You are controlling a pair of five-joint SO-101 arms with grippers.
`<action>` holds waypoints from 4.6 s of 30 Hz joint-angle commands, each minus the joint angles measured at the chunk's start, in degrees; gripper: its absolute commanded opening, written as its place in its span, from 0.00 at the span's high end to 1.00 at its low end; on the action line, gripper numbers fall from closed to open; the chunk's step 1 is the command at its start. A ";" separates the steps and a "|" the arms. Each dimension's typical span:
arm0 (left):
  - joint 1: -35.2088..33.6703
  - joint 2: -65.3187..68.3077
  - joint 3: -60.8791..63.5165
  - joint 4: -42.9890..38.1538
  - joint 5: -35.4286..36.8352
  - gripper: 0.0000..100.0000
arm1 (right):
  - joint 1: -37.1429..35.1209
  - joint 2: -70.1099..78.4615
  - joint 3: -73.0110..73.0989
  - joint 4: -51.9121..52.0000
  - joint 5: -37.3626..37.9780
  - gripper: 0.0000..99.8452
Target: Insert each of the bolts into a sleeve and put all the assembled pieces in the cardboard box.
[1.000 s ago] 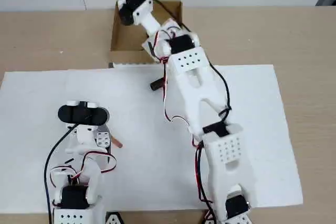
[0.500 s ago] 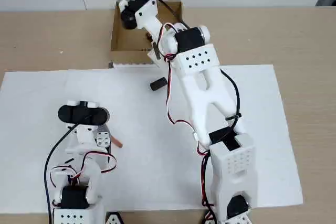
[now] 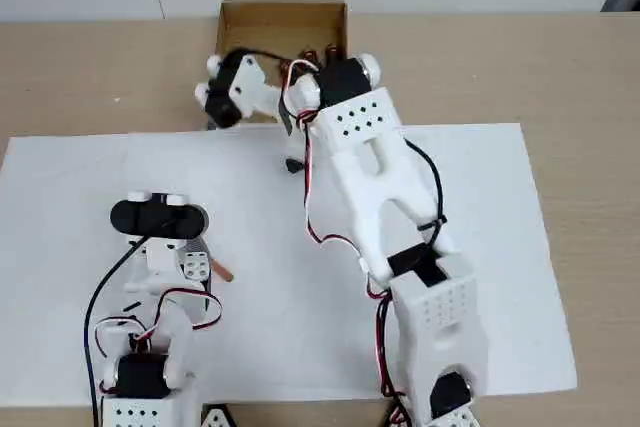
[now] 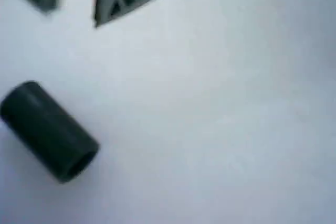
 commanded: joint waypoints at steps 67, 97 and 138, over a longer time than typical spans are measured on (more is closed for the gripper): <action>-0.26 -0.44 -0.13 -1.41 0.00 0.99 | 0.92 -3.47 -18.46 4.09 -7.56 1.00; -5.54 0.00 -17.19 12.48 0.00 0.97 | 17.01 -52.62 41.05 3.47 -33.76 1.00; -5.63 90.37 -71.52 35.52 39.91 0.97 | 30.90 -89.10 83.08 -1.01 -46.68 1.00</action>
